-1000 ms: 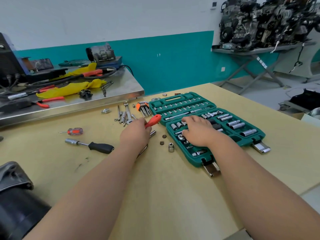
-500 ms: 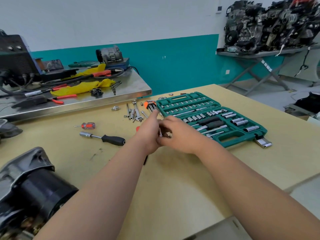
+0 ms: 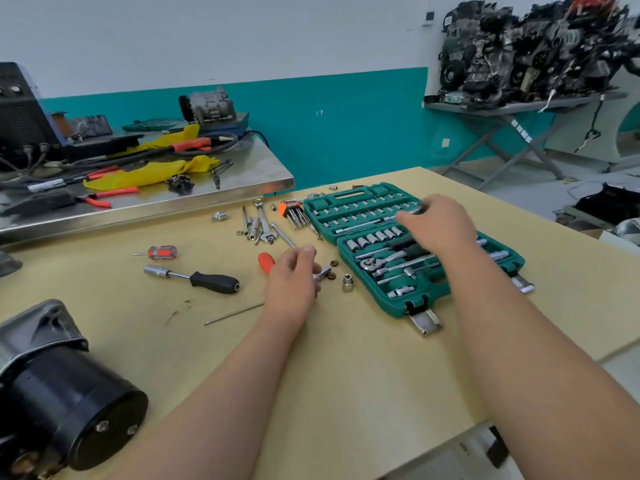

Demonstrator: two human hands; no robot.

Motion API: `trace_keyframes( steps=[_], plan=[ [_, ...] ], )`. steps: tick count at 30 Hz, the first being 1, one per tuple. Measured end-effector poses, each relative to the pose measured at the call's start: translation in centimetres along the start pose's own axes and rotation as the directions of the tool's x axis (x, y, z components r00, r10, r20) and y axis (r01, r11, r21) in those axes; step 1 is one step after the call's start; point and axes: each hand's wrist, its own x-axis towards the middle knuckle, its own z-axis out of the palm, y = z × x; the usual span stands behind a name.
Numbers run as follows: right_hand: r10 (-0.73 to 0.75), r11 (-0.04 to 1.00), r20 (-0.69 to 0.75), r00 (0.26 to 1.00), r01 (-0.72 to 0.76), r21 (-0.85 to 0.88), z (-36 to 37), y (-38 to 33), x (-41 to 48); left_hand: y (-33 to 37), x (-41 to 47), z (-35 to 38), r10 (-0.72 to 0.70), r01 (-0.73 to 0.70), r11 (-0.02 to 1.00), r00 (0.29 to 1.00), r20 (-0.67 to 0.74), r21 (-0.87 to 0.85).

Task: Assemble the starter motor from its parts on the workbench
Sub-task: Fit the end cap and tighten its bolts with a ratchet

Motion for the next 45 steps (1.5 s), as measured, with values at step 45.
trace_keyframes(
  steps=[45],
  plan=[
    [0.358, 0.826, -0.114, 0.927, -0.371, -0.423, 1.5, 6.3, 3.1, -2.6, -0.3, -0.5, 0.125, -0.137, 0.988, 0.977, 0.171, 0.066]
  ],
)
